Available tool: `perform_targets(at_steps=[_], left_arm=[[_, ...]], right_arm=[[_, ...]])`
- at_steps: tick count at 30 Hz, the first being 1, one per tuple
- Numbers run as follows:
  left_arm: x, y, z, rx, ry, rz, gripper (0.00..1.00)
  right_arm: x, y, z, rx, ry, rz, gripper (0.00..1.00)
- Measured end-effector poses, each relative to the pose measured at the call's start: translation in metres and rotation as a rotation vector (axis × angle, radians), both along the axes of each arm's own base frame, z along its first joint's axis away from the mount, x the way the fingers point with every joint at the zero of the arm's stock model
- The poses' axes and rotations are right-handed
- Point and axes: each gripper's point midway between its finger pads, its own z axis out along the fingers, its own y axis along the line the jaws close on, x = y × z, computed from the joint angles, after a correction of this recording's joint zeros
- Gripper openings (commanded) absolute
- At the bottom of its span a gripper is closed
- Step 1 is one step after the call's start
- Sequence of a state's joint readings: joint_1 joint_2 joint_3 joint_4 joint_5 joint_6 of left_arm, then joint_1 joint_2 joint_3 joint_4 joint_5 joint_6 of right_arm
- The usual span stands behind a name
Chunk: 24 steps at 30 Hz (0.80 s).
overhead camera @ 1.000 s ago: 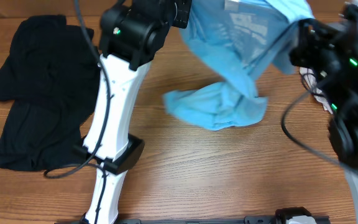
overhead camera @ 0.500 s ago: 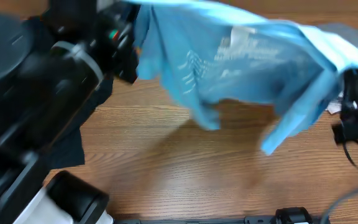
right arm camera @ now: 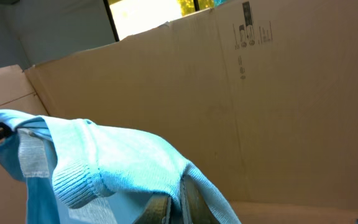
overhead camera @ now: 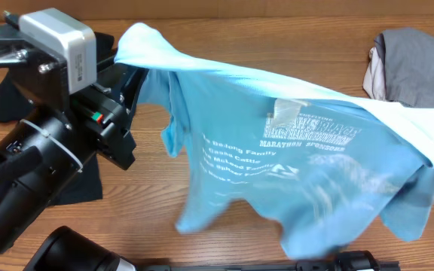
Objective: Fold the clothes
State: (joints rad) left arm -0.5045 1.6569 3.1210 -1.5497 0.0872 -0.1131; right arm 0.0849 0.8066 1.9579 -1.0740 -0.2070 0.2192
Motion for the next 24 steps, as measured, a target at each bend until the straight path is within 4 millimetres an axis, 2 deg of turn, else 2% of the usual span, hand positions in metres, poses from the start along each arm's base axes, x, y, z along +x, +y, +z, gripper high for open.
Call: perform_targets(at_steps=[5, 7, 10, 12, 17, 20, 24], left_arm=[[0.022, 0.0, -0.02, 0.055, 0.066, 0.059, 0.04], [0.039, -0.001, -0.032, 0.084, 0.104, 0.099, 0.04], [0.073, -0.004, -0.057, 0.148, 0.176, 0.179, 0.04], [0.097, -0.006, -0.077, 0.197, 0.226, 0.235, 0.04], [0.159, -0.008, -0.134, 0.332, 0.348, 0.372, 0.04], [0.194, -0.006, -0.172, 0.402, 0.424, 0.434, 0.04], [0.244, -0.003, -0.232, 0.464, 0.535, 0.504, 0.04]], right_arm=[[0.021, 0.002, -0.014, -0.01, 0.061, 0.002, 0.04], [0.037, 0.003, -0.024, -0.012, 0.105, 0.001, 0.04], [0.073, 0.004, -0.047, -0.02, 0.202, -0.01, 0.04], [0.1, 0.004, -0.064, -0.026, 0.273, -0.024, 0.04], [0.182, 0.004, -0.12, -0.049, 0.489, -0.062, 0.04], [0.237, 0.005, -0.163, -0.063, 0.618, -0.073, 0.04], [0.304, 0.01, -0.229, -0.079, 0.763, -0.076, 0.04]])
